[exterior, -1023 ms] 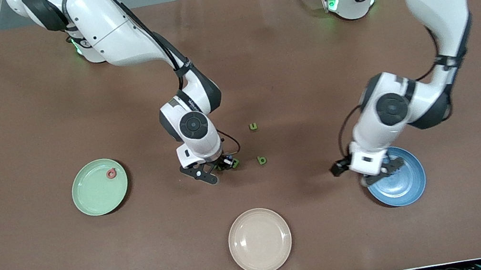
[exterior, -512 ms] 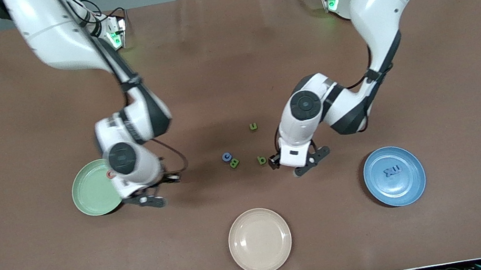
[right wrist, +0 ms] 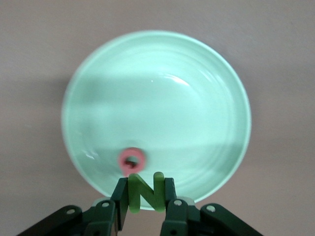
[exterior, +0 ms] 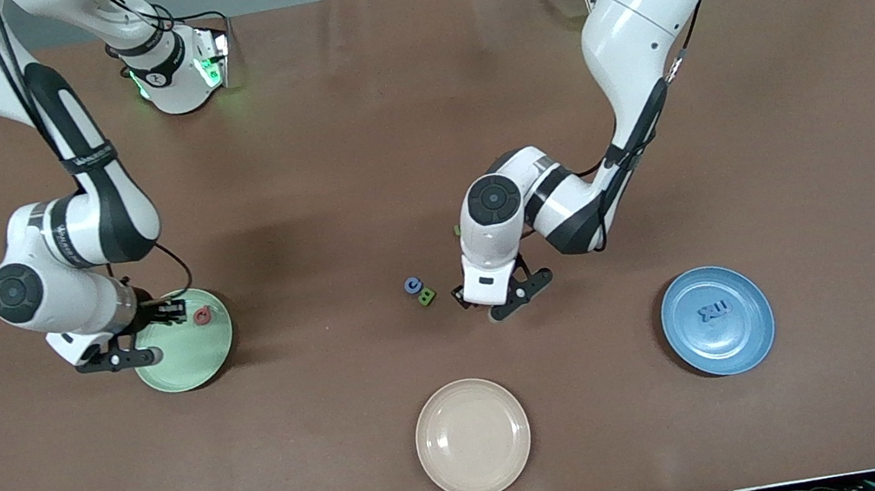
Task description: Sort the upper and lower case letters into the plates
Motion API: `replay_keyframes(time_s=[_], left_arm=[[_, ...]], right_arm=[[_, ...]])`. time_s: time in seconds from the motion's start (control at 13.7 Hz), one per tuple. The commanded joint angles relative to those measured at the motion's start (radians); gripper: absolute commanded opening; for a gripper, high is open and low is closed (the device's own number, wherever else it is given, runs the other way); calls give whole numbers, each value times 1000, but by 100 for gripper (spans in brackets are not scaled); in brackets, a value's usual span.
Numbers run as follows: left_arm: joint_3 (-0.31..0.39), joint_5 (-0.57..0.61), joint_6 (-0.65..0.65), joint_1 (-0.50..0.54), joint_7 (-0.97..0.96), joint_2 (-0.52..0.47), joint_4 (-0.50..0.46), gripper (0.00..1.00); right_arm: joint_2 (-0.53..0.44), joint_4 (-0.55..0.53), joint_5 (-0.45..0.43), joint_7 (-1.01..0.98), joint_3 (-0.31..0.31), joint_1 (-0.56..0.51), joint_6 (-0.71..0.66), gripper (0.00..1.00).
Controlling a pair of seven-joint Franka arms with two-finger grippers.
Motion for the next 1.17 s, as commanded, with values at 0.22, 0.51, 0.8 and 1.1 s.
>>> replay_keyframes(time_s=[0.22,0.51,0.8,1.1], left_arm=[[11,1,-11,-31,-5,38,46,52],[12,3,-11,-31,4,51,45,34],[18,15,-25,-13,27,29,43,3],[8,17,-207,131,122,-86,42,0]], right_arm=[[-5,-117,8,-100,26,-57,150,2],[18,-103,14,-100,26,-54,153,100],[12,-59,15,-17,32,-11,124,100],[13,24,14,356,31,159,66,100]])
